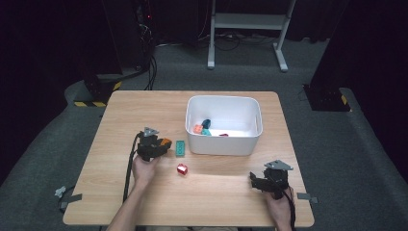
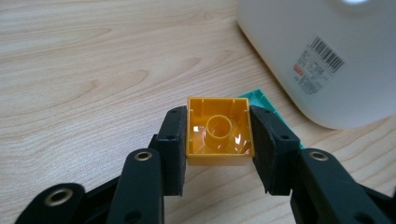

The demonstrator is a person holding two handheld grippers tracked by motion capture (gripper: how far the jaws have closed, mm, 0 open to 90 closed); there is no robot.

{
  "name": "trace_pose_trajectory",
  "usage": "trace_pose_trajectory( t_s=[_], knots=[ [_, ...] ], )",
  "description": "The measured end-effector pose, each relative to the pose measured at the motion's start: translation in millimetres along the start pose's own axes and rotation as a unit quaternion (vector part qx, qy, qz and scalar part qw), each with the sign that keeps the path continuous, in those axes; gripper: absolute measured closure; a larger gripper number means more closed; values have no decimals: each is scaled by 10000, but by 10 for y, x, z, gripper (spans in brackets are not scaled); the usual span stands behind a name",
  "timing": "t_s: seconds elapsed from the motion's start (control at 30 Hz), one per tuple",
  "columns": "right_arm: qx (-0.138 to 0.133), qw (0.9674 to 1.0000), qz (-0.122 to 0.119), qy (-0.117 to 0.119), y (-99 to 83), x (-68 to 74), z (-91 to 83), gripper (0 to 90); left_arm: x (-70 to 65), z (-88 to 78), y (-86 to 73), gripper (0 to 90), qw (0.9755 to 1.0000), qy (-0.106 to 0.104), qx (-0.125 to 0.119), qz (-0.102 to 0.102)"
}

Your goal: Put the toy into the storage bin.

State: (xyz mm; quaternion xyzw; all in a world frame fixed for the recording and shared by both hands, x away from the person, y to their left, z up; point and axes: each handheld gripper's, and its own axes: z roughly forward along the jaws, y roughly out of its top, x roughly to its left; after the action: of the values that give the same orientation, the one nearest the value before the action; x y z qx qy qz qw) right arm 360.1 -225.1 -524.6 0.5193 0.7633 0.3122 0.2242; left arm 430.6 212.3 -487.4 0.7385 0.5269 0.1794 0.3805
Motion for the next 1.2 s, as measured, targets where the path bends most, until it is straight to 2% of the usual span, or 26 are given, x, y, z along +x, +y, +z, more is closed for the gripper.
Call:
trace_pose_trajectory(
  t_s=[0.43,0.83,1.1,1.2],
  knots=[
    [0,10000,1,0,0,0,0,150,-5,-204,73,586,9997,-180,-156,76],
    [0,10000,0,0,0,0,0,150,10,-314,105,587,9994,-285,-202,50],
    [0,10000,0,0,0,0,0,150,-41,-444,224,586,9984,-443,-331,146],
    [-1,10000,0,0,0,0,0,150,-78,-516,301,586,9977,-518,-372,239]
  ],
)
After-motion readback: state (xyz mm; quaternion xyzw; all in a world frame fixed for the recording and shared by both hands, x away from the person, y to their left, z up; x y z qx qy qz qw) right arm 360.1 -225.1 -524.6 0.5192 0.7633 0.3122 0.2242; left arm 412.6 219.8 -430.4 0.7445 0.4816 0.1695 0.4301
